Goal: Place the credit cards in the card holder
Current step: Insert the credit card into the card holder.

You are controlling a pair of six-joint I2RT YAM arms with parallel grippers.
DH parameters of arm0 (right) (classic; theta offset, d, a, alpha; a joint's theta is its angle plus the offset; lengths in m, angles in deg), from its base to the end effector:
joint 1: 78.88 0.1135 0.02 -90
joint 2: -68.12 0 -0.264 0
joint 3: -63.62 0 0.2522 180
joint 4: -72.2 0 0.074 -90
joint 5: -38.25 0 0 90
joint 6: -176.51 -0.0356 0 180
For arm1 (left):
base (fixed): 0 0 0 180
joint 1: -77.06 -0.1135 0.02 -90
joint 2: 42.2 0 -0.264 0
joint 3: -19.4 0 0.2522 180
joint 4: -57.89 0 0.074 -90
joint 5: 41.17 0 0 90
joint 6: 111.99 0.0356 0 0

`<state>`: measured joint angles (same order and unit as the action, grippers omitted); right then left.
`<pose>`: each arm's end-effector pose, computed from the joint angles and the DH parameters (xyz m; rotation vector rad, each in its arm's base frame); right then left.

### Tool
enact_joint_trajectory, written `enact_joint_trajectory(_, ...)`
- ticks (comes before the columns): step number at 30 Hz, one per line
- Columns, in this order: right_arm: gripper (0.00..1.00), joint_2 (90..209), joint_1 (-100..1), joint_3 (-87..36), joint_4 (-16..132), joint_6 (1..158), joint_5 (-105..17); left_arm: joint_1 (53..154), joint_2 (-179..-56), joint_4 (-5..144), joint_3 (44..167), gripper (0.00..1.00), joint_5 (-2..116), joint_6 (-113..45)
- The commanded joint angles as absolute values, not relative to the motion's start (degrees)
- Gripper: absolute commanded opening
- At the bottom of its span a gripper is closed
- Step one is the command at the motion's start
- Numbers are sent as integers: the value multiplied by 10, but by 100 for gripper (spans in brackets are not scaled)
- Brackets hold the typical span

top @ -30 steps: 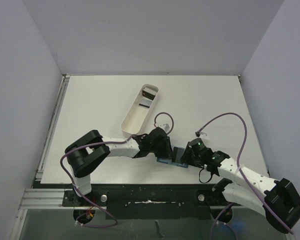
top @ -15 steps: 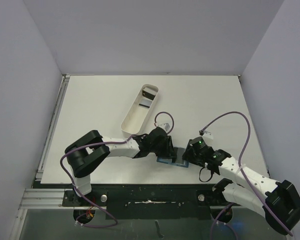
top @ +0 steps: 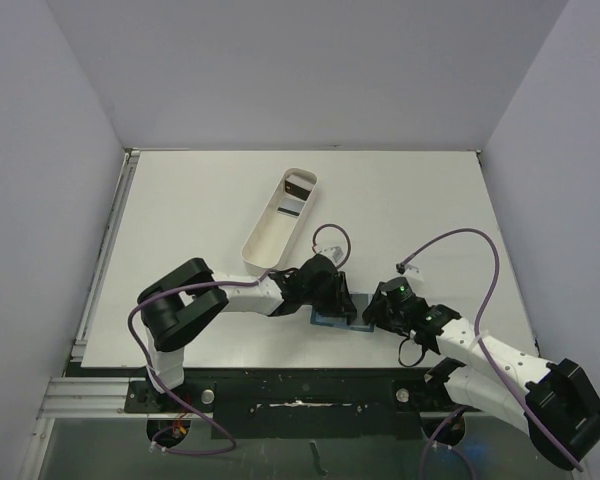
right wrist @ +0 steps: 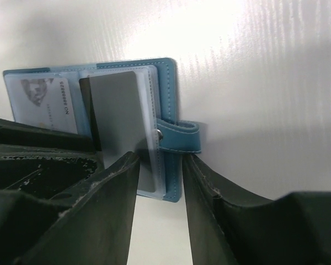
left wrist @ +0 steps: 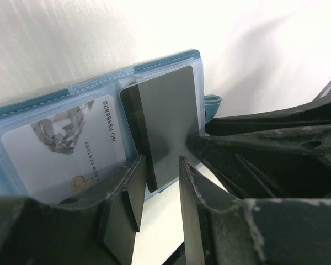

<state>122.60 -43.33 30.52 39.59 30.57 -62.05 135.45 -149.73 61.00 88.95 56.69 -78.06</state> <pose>0.1384 0.0911 0.1482 0.5238 2.4915 0.4324 0.1954 -0.3267 0.1382 0.1328 2.5766 -1.0820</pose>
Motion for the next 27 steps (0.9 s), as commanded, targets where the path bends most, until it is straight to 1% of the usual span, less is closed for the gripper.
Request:
enact_joint_trajectory(1,38,1215,-429,314,432,304,-592,1357,-1498,561,914,29,583,-771)
enact_joint_trajectory(8,37,1210,-428,312,405,307,-604,1356,-1461,554,896,29,567,-776)
enact_joint_trajectory(14,36,1195,-428,290,371,314,-624,1353,-1431,586,890,32,524,-769)
enact_joint_trajectory(18,31,1191,-427,284,363,312,-632,1351,-1444,619,908,34,511,-759)
enact_joint_trajectory(27,30,1202,-427,292,379,315,-625,1348,-1490,632,945,35,518,-762)
